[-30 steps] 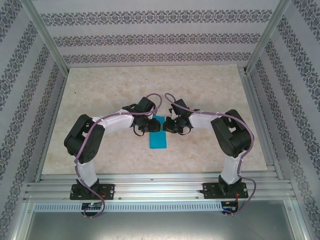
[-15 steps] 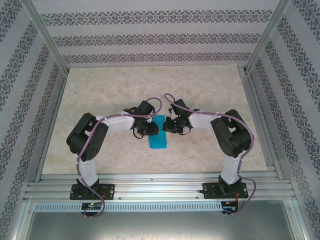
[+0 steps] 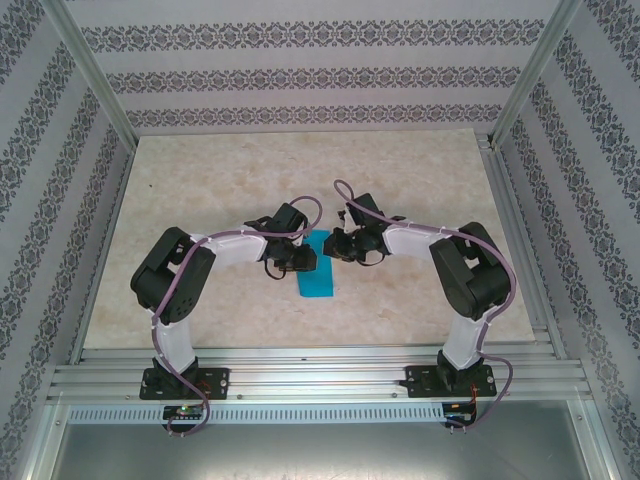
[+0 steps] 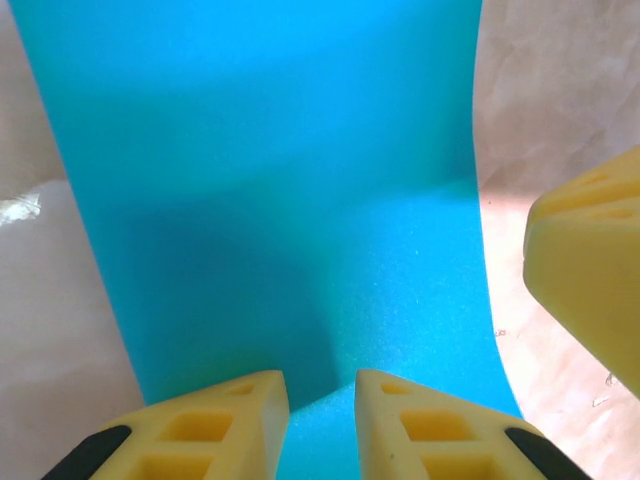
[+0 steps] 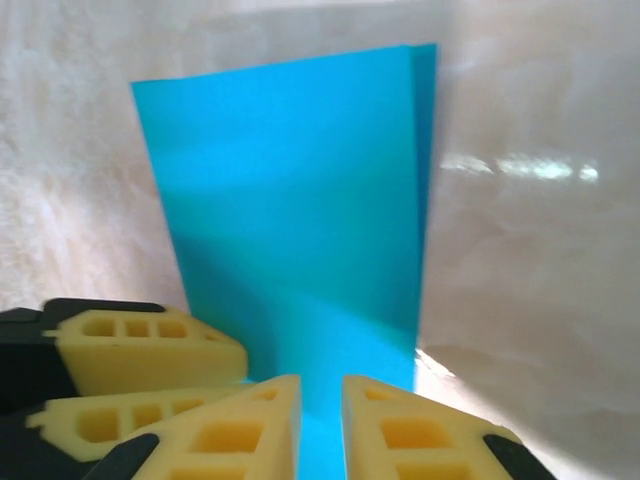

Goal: Fold a paper plane with a square sheet of paper (fold left side to right side)
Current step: First fold in half a square sheet of paper at the center of the table.

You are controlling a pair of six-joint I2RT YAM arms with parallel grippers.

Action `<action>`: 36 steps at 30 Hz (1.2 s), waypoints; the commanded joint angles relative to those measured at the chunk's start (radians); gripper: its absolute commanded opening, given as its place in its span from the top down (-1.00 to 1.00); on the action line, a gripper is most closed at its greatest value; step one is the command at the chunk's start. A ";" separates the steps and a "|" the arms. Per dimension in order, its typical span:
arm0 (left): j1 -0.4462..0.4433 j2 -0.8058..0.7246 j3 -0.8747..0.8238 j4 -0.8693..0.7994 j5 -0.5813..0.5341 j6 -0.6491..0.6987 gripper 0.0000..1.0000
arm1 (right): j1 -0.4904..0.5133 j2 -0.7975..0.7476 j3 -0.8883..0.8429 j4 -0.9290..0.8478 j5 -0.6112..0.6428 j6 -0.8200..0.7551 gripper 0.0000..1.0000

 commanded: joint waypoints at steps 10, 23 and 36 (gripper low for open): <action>0.006 0.045 -0.042 -0.002 -0.012 0.018 0.45 | 0.000 0.155 0.168 0.072 -0.033 0.072 0.73; -0.006 0.010 -0.075 0.020 0.009 0.067 0.40 | 0.005 0.263 0.223 -0.100 0.114 -0.013 0.75; -0.030 -0.126 -0.223 0.089 0.088 0.149 0.40 | 0.004 0.279 0.215 -0.117 0.144 -0.022 0.76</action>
